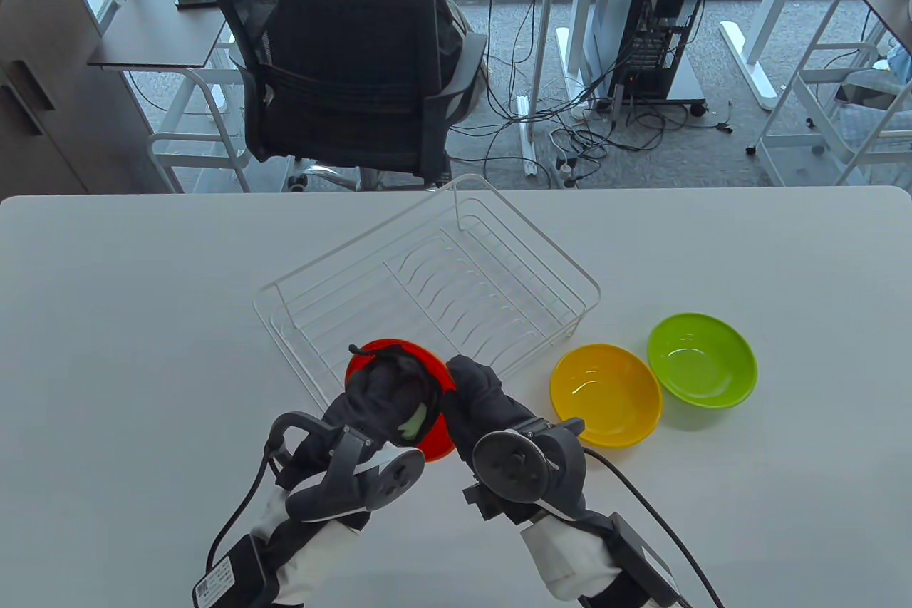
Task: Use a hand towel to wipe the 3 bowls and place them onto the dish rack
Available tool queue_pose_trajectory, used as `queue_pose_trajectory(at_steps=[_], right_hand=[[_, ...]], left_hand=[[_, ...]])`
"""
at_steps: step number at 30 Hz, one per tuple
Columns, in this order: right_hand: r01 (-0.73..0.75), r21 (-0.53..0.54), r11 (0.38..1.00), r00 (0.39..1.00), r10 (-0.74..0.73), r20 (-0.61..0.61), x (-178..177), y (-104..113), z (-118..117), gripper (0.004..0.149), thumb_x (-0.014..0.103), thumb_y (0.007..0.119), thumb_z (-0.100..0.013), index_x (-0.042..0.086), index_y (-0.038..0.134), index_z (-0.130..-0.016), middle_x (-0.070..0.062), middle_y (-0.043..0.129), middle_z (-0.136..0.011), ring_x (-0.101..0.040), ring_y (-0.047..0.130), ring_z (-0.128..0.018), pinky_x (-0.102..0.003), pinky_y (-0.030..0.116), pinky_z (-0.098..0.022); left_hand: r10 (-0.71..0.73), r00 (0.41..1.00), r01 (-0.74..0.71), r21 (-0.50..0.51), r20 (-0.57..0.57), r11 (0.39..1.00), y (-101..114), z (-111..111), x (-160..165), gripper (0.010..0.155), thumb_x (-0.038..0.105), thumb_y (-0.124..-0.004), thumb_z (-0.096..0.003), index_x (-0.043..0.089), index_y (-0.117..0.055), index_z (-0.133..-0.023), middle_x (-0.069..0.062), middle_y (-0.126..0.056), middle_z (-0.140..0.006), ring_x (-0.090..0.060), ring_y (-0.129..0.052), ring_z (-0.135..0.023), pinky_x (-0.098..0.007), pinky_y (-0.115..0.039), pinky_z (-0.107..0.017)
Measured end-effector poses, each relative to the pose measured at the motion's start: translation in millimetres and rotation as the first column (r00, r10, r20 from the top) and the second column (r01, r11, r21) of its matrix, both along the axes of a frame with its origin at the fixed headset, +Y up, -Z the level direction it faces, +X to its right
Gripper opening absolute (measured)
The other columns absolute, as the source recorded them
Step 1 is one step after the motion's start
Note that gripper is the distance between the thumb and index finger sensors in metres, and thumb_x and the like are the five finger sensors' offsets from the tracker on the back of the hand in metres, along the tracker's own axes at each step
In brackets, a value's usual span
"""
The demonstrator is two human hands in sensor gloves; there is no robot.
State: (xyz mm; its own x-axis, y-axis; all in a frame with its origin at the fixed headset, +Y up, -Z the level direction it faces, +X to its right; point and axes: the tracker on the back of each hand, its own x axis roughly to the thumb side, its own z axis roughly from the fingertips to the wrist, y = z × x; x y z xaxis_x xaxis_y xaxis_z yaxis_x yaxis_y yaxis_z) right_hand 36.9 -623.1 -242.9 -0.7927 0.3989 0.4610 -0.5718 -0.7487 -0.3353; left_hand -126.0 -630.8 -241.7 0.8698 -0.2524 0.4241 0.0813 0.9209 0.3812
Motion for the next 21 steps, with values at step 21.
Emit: queue_pose_trajectory(at_steps=[21], right_hand=[[0.049, -0.101, 0.994, 0.99, -0.036, 0.133, 15.1, 0.6, -16.0, 0.051, 0.03, 0.084, -0.044, 0.0, 0.078, -0.085, -0.025, 0.087, -0.07, -0.012, 0.109, -0.021, -0.027, 0.095, -0.019]], left_hand=[[0.684, 0.728, -0.662, 0.216, -0.038, 0.717, 32.1, 0.3, -118.2, 0.051, 0.029, -0.086, -0.0484, 0.025, -0.075, -0.098, -0.023, -0.082, -0.098, -0.04, -0.095, -0.074, -0.033, -0.092, -0.046]])
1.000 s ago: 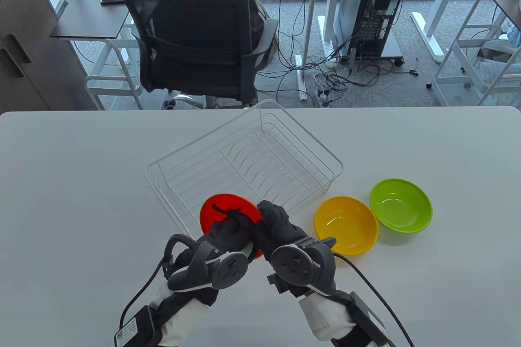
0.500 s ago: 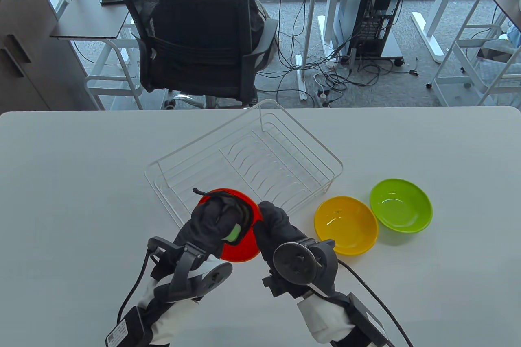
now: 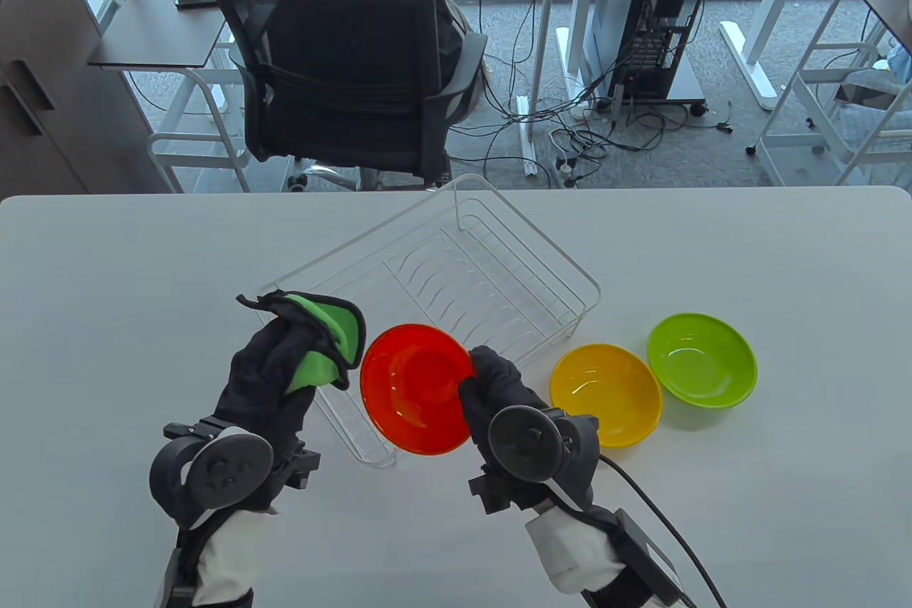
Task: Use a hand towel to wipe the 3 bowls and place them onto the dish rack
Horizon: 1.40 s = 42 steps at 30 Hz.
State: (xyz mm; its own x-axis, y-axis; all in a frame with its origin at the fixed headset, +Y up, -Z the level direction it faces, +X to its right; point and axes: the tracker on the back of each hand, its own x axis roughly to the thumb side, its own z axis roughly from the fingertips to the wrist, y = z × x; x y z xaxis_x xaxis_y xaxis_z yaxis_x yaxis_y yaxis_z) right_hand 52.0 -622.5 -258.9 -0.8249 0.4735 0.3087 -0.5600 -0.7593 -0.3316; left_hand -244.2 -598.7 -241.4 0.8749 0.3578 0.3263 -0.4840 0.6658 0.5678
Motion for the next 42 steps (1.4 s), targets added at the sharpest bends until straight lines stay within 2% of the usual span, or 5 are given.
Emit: queue_pose_trajectory(at_steps=[9, 16, 22, 30, 42], right_hand=[[-0.044, -0.109, 0.993, 0.992, 0.056, 0.112, -9.7, 10.6, -37.4, 0.051, 0.029, 0.084, -0.045, 0.0, 0.077, -0.086, -0.025, 0.087, -0.071, -0.013, 0.108, -0.022, -0.028, 0.094, -0.019], [-0.099, -0.179, 0.979, 0.971, 0.135, 0.197, -32.1, 15.2, -63.8, 0.05, 0.029, 0.085, -0.045, 0.003, 0.08, -0.087, -0.024, 0.089, -0.072, -0.015, 0.108, -0.022, -0.029, 0.094, -0.019], [-0.105, -0.287, 0.952, 0.954, 0.178, 0.241, -48.5, 3.8, -87.3, 0.05, 0.029, 0.085, -0.045, 0.003, 0.08, -0.087, -0.024, 0.089, -0.072, -0.016, 0.108, -0.022, -0.03, 0.093, -0.019], [-0.107, -0.391, 0.914, 0.944, 0.217, 0.249, -65.6, -12.4, -105.0, 0.05, 0.028, 0.085, -0.045, 0.002, 0.08, -0.088, -0.025, 0.088, -0.073, -0.019, 0.109, -0.025, -0.032, 0.093, -0.022], [-0.008, -0.552, 0.834, 0.959, 0.163, 0.232, -85.7, -39.1, -123.9, 0.051, 0.028, 0.086, -0.044, 0.001, 0.081, -0.087, -0.028, 0.089, -0.073, -0.023, 0.11, -0.027, -0.036, 0.093, -0.023]], left_hand=[[0.139, 0.987, -0.148, -0.126, -0.079, 0.981, -29.1, -18.1, -37.7, 0.052, 0.029, -0.086, -0.0487, 0.023, -0.075, -0.099, -0.024, -0.081, -0.098, -0.042, -0.094, -0.075, -0.035, -0.091, -0.046], [0.213, 0.971, -0.227, -0.153, -0.105, 0.962, -37.4, -20.8, -51.3, 0.052, 0.03, -0.085, -0.0491, 0.023, -0.074, -0.099, -0.024, -0.08, -0.099, -0.042, -0.093, -0.075, -0.035, -0.091, -0.046], [0.269, 0.956, -0.285, -0.156, -0.114, 0.946, -41.4, -21.7, -58.8, 0.052, 0.03, -0.085, -0.0493, 0.023, -0.074, -0.1, -0.024, -0.08, -0.099, -0.043, -0.093, -0.076, -0.035, -0.091, -0.047], [0.291, 0.95, -0.307, -0.163, -0.116, 0.937, -41.4, -21.8, -60.4, 0.052, 0.03, -0.085, -0.0495, 0.023, -0.073, -0.1, -0.025, -0.079, -0.099, -0.043, -0.093, -0.076, -0.035, -0.091, -0.047], [0.29, 0.95, -0.307, -0.198, -0.114, 0.931, -48.3, -25.6, -58.9, 0.052, 0.03, -0.085, -0.0497, 0.022, -0.073, -0.1, -0.025, -0.079, -0.099, -0.043, -0.093, -0.076, -0.035, -0.091, -0.047]])
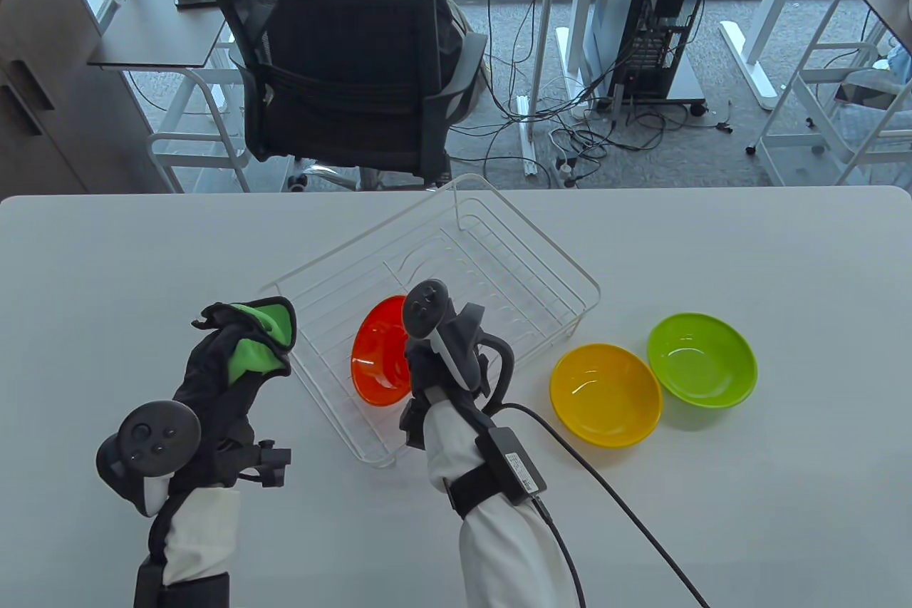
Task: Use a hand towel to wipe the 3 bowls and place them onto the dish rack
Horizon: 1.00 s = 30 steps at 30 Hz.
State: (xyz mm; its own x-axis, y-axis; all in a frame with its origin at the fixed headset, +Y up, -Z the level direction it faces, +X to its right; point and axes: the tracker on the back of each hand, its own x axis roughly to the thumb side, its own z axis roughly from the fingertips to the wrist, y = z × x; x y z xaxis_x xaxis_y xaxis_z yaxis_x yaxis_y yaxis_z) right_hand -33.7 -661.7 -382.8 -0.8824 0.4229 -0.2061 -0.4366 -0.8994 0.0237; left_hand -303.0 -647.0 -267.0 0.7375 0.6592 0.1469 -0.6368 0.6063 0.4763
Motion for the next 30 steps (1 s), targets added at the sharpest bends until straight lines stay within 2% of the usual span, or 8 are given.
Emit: queue_pose_trajectory(at_steps=[6, 10, 19, 30], right_hand=[[0.09, -0.072, 0.993, 0.995, -0.087, 0.042, -0.6, -11.2, -4.9, 0.05, 0.026, 0.086, -0.045, 0.0, 0.082, -0.087, -0.029, 0.09, -0.073, -0.025, 0.11, -0.027, -0.037, 0.094, -0.022], [0.101, -0.138, 0.985, 0.993, -0.092, 0.074, 2.7, -14.5, -9.4, 0.05, 0.024, 0.085, -0.045, -0.002, 0.082, -0.088, -0.031, 0.09, -0.072, -0.027, 0.111, -0.028, -0.039, 0.094, -0.022], [-0.011, -0.269, 0.963, 0.998, 0.026, 0.053, 0.3, -18.9, -19.6, 0.051, 0.023, 0.086, -0.045, -0.005, 0.082, -0.088, -0.033, 0.091, -0.07, -0.028, 0.113, -0.031, -0.039, 0.095, -0.022], [-0.038, -0.348, 0.937, 0.999, 0.047, 0.017, 5.1, -24.5, -23.4, 0.053, 0.023, 0.087, -0.045, -0.006, 0.083, -0.088, -0.035, 0.091, -0.07, -0.031, 0.113, -0.03, -0.042, 0.095, -0.02]], left_hand=[[-0.012, 1.0, 0.012, -0.01, 0.009, 1.0, -1.7, -1.0, 1.4, 0.052, 0.03, -0.085, -0.0497, 0.023, -0.074, -0.1, -0.025, -0.079, -0.099, -0.043, -0.093, -0.076, -0.035, -0.091, -0.047], [-0.017, 1.0, 0.017, -0.017, 0.014, 1.0, -2.4, -1.8, 2.6, 0.052, 0.03, -0.085, -0.0497, 0.023, -0.074, -0.1, -0.025, -0.079, -0.099, -0.043, -0.093, -0.076, -0.035, -0.091, -0.047], [-0.018, 1.0, 0.018, -0.023, 0.022, 1.0, -3.7, -2.8, 4.3, 0.052, 0.03, -0.085, -0.0498, 0.023, -0.074, -0.1, -0.025, -0.079, -0.099, -0.043, -0.093, -0.076, -0.035, -0.091, -0.047], [-0.033, 0.999, 0.034, -0.042, 0.036, 0.999, -6.0, -4.4, 7.4, 0.052, 0.03, -0.085, -0.0498, 0.023, -0.074, -0.1, -0.025, -0.079, -0.099, -0.043, -0.093, -0.076, -0.036, -0.091, -0.047]])
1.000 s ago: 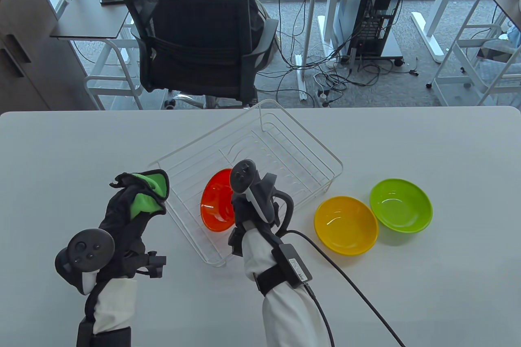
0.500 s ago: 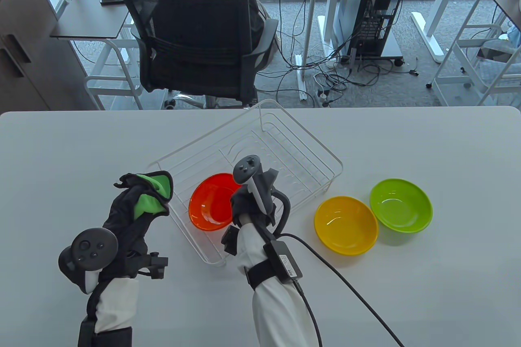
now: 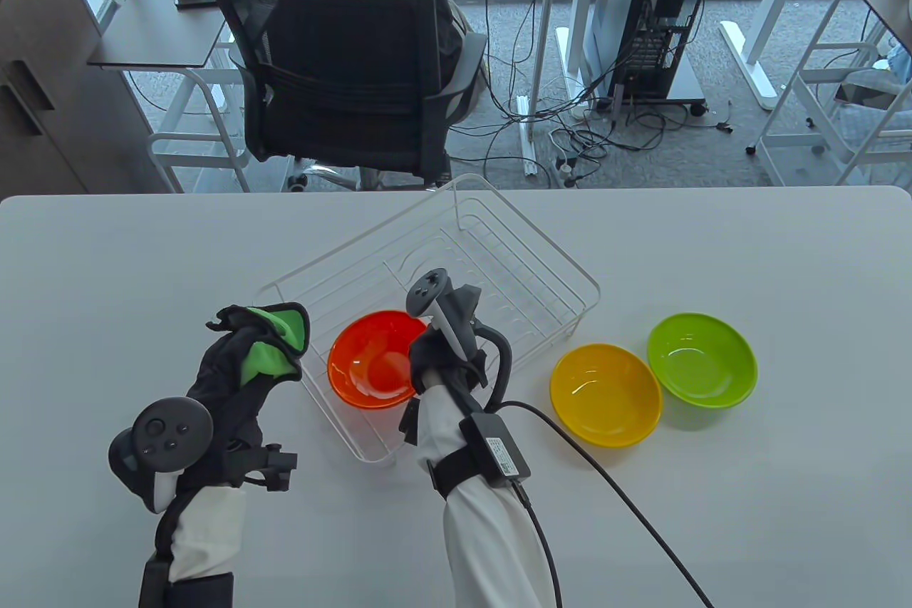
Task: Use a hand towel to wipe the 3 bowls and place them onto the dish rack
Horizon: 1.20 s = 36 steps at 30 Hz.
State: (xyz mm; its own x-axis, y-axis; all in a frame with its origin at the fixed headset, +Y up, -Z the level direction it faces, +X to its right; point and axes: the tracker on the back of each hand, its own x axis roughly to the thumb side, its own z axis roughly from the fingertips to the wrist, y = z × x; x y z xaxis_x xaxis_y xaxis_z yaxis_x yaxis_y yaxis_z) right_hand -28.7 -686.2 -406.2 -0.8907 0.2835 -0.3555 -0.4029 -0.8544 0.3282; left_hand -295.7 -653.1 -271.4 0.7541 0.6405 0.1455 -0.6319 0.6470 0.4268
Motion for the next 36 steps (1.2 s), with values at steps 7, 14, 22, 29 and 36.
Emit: queue_pose_trajectory(at_steps=[7, 14, 22, 29, 36], right_hand=[[0.048, -0.034, 0.998, 0.999, -0.048, -0.012, 7.2, -1.6, 0.3, 0.051, 0.023, 0.086, -0.046, -0.006, 0.086, -0.088, -0.037, 0.092, -0.071, -0.035, 0.114, -0.03, -0.046, 0.094, -0.018], [0.097, 0.08, 0.992, 0.995, -0.096, -0.017, 20.6, 22.3, 5.9, 0.05, 0.025, 0.085, -0.046, 0.0, 0.084, -0.089, -0.032, 0.092, -0.073, -0.033, 0.113, -0.033, -0.042, 0.094, -0.023], [0.158, 0.298, 0.941, 0.987, -0.144, -0.068, 51.0, 64.0, 20.0, 0.05, 0.03, 0.083, -0.046, 0.007, 0.082, -0.091, -0.024, 0.09, -0.078, -0.032, 0.107, -0.047, -0.042, 0.089, -0.034], [0.221, 0.489, 0.844, 0.975, -0.19, -0.114, 86.4, 83.3, 43.6, 0.05, 0.031, 0.083, -0.045, 0.008, 0.082, -0.09, -0.022, 0.09, -0.078, -0.031, 0.106, -0.05, -0.042, 0.089, -0.036], [0.213, 0.58, 0.786, 0.977, -0.182, -0.113, 120.4, 82.6, 64.8, 0.05, 0.031, 0.084, -0.045, 0.009, 0.082, -0.09, -0.022, 0.09, -0.078, -0.031, 0.106, -0.052, -0.042, 0.088, -0.036]], left_hand=[[-0.02, 1.0, 0.02, -0.028, 0.016, 0.999, -3.2, -2.4, 2.9, 0.052, 0.03, -0.085, -0.0498, 0.023, -0.074, -0.1, -0.025, -0.079, -0.099, -0.043, -0.093, -0.076, -0.036, -0.091, -0.047], [-0.037, 0.999, 0.038, -0.03, 0.022, 0.999, -4.5, -2.6, 5.0, 0.052, 0.03, -0.085, -0.0498, 0.023, -0.074, -0.1, -0.025, -0.079, -0.099, -0.043, -0.093, -0.076, -0.036, -0.091, -0.047], [-0.06, 0.998, 0.061, -0.039, 0.022, 0.997, -5.7, -2.9, 6.1, 0.052, 0.03, -0.085, -0.0498, 0.022, -0.074, -0.1, -0.025, -0.079, -0.099, -0.043, -0.093, -0.076, -0.036, -0.091, -0.047], [-0.085, 0.996, 0.086, -0.037, 0.027, 0.996, -5.2, -3.2, 8.7, 0.052, 0.03, -0.085, -0.0498, 0.022, -0.074, -0.1, -0.026, -0.079, -0.099, -0.043, -0.093, -0.076, -0.036, -0.091, -0.047], [-0.105, 0.994, 0.106, -0.036, 0.038, 0.994, -5.4, -3.5, 12.6, 0.052, 0.03, -0.085, -0.0498, 0.022, -0.074, -0.1, -0.025, -0.079, -0.099, -0.043, -0.093, -0.076, -0.036, -0.091, -0.047]])
